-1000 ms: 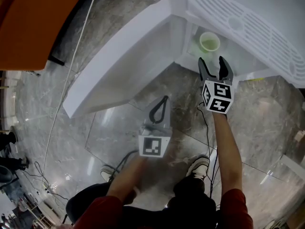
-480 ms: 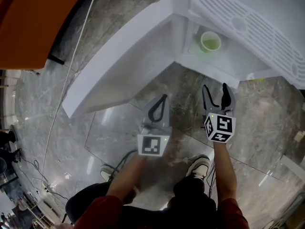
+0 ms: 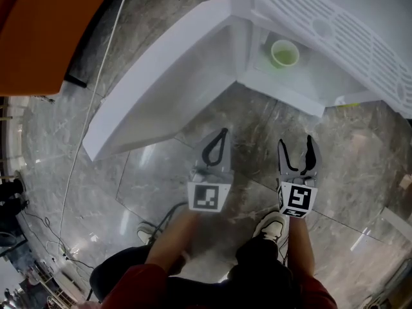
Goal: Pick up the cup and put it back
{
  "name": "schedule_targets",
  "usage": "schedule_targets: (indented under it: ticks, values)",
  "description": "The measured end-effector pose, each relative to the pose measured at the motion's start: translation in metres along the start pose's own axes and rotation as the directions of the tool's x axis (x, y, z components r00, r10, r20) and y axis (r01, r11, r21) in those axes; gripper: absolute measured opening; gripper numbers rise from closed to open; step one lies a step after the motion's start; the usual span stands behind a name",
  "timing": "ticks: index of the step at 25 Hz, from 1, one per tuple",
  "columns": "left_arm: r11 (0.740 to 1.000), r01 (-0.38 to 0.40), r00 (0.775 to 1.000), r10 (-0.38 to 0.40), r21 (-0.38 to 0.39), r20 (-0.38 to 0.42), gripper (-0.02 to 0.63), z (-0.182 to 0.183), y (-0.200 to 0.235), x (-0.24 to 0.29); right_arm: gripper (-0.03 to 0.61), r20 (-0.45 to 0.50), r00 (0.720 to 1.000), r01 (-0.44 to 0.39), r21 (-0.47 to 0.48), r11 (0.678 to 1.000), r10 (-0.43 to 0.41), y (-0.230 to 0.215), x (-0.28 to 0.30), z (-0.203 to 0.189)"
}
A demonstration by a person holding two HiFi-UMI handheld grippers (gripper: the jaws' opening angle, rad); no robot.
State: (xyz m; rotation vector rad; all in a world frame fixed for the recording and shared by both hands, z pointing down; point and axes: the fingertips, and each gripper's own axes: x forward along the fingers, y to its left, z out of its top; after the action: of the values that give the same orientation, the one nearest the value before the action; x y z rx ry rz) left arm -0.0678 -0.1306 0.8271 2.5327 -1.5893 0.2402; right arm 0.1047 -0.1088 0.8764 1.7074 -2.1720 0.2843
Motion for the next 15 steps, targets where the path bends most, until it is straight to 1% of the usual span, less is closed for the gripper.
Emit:
schedule_targets:
  ticks: [4,8,15]
  values:
    - [1.0,0.008,1.0,-0.008,0.01,-0.009,0.0,-0.0025,-0.0016,-0.0001,0.313,-0.002,1.0,-0.006,0.001,1.0,0.006,0.0051,-0.0014,-0.0008]
    - [1.0,0.013,1.0,-0.013,0.002,-0.013,0.0,-0.0041,-0.0053,-0.0012,0.313,0.001,1.0,-0.01,-0.023,1.0,0.01,0.007,0.0011,-0.0013]
    - [1.0,0.011,1.0,-0.011,-0.003,-0.008,0.0,-0.0035,-0.0046,-0.0003,0.313,0.0,1.0,0.0,-0.01,1.0,0.0,0.0055,0.0005,-0.0014]
